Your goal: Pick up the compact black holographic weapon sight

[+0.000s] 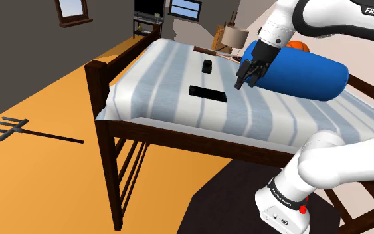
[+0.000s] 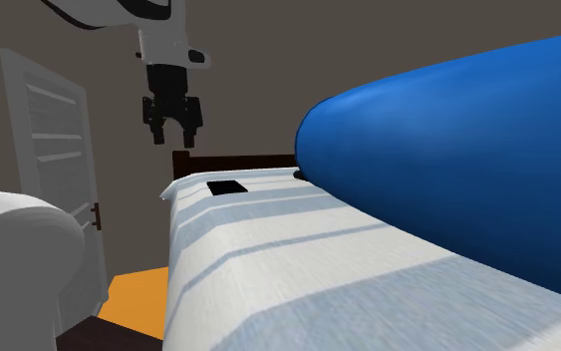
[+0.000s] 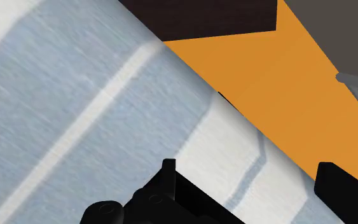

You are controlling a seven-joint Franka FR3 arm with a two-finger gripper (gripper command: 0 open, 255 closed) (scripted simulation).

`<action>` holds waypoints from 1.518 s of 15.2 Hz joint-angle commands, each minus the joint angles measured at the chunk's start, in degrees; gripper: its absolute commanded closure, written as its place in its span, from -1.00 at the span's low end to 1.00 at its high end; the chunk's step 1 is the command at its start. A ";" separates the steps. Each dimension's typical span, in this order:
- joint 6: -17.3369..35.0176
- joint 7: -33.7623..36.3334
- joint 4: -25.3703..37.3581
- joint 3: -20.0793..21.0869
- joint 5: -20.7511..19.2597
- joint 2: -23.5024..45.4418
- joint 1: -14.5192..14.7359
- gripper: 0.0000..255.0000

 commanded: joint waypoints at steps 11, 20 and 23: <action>13.16 -4.03 7.95 -3.67 -4.86 17.99 -3.09 -1.00; 20.58 -6.86 20.58 -6.69 -7.03 34.79 -5.09 -1.00; 22.01 -7.82 25.94 -7.61 -7.22 40.45 -5.70 -1.00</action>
